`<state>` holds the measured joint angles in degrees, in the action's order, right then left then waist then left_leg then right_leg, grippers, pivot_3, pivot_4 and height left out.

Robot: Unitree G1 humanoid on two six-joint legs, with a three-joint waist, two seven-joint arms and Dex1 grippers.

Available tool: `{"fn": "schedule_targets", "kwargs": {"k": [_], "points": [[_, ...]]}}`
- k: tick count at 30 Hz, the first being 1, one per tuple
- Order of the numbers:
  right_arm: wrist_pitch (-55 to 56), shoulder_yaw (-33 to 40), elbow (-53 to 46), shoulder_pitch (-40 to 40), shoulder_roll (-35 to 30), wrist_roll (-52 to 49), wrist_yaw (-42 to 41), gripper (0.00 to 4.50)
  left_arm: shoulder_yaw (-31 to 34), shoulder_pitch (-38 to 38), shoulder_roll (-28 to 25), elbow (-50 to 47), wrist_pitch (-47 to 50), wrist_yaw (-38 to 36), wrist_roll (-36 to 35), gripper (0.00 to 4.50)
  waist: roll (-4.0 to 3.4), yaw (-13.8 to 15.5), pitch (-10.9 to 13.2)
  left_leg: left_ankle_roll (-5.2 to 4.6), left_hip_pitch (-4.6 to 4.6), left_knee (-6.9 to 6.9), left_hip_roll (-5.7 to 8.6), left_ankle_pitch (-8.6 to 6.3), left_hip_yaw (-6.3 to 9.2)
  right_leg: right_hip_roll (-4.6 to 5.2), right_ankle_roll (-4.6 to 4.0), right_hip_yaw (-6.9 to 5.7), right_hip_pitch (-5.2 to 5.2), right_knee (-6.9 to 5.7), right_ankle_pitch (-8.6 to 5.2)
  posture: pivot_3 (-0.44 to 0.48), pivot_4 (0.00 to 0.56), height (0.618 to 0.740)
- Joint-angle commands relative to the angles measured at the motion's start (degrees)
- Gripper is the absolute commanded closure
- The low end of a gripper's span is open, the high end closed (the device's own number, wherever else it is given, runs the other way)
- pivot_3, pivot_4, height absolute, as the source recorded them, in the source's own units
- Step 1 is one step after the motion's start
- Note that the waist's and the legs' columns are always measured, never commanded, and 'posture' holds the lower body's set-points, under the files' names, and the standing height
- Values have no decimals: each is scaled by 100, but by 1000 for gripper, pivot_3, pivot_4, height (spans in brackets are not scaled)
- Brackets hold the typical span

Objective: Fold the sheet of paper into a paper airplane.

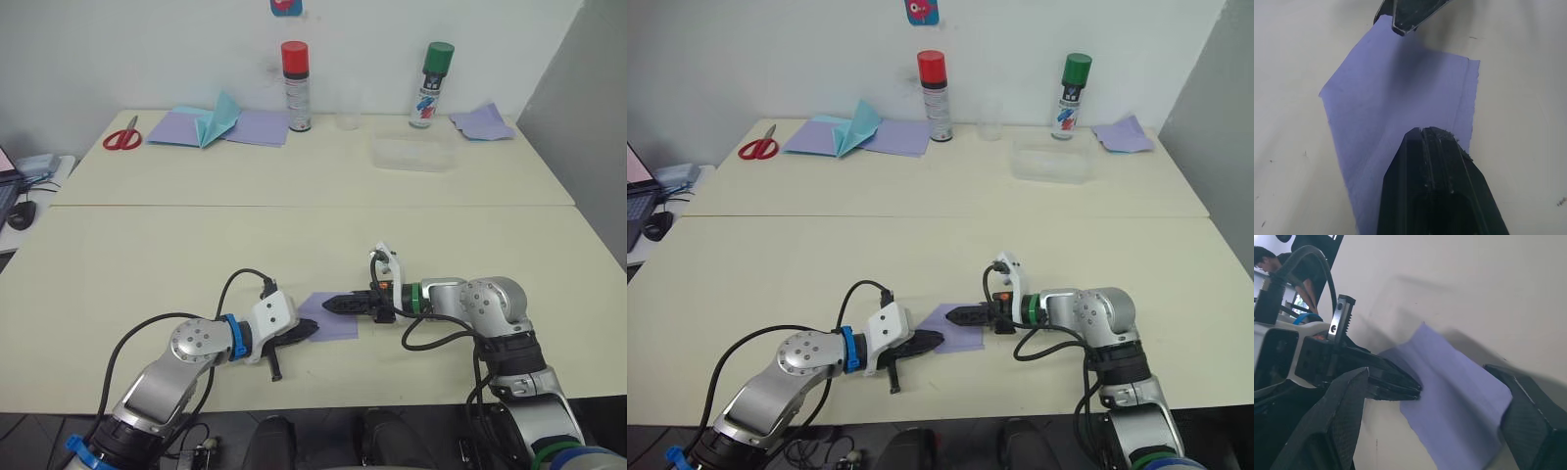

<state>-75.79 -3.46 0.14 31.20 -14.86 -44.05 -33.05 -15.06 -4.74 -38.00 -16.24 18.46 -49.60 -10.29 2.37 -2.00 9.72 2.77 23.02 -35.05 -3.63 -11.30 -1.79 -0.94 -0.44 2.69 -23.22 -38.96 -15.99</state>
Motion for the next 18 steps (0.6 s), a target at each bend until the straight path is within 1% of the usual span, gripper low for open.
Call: {"fn": "schedule_targets", "kwargs": {"k": [1, 7, 12, 15, 16, 18], "points": [[-19, 37, -239, 90, 23, -151, -156, 619, -27, 214, -153, 30, 251, -96, 54, 4500, 0, -4, 0, 0, 0, 0, 0, 0, -1, 0, 0, 0, 0, 0, 0, 0, 150, 740], [-63, 51, -290, 135, 6, -198, -273, 619, 133, 314, -331, -28, 340, -146, 4, 4500, -1, -14, 1, 0, -2, 3, -7, 0, 5, -1, -4, -5, -4, 0, -2, 0, 150, 740], [-127, -1, -379, 113, -27, -203, -395, 619, 207, 318, -380, -16, 354, -169, -26, 4500, -2, -36, 1, 0, -3, 8, -7, 0, 5, -3, -7, -4, -4, -1, -4, 0, 150, 740], [-96, -55, -408, 71, -1, -116, -371, 1204, 194, 323, -376, -32, 361, -155, -21, 4500, -2, -41, 1, 0, -3, 8, -6, 0, 3, -2, -7, -2, -4, 0, -4, 0, 150, 740], [-44, -96, -410, 54, 2, -54, -346, 1480, 186, 325, -371, -41, 366, -149, -19, 4500, -2, -42, 1, 0, -3, 8, -6, 0, 3, -2, -7, -2, -4, 0, -4, 0, 150, 740], [90, -193, -406, 11, 3, 82, -295, 2219, 173, 336, -359, -69, 384, -136, -23, 4500, -2, -44, 1, 0, -3, 8, -6, 0, 4, -2, -7, -3, -5, 0, -4, 0, 150, 740]]}}
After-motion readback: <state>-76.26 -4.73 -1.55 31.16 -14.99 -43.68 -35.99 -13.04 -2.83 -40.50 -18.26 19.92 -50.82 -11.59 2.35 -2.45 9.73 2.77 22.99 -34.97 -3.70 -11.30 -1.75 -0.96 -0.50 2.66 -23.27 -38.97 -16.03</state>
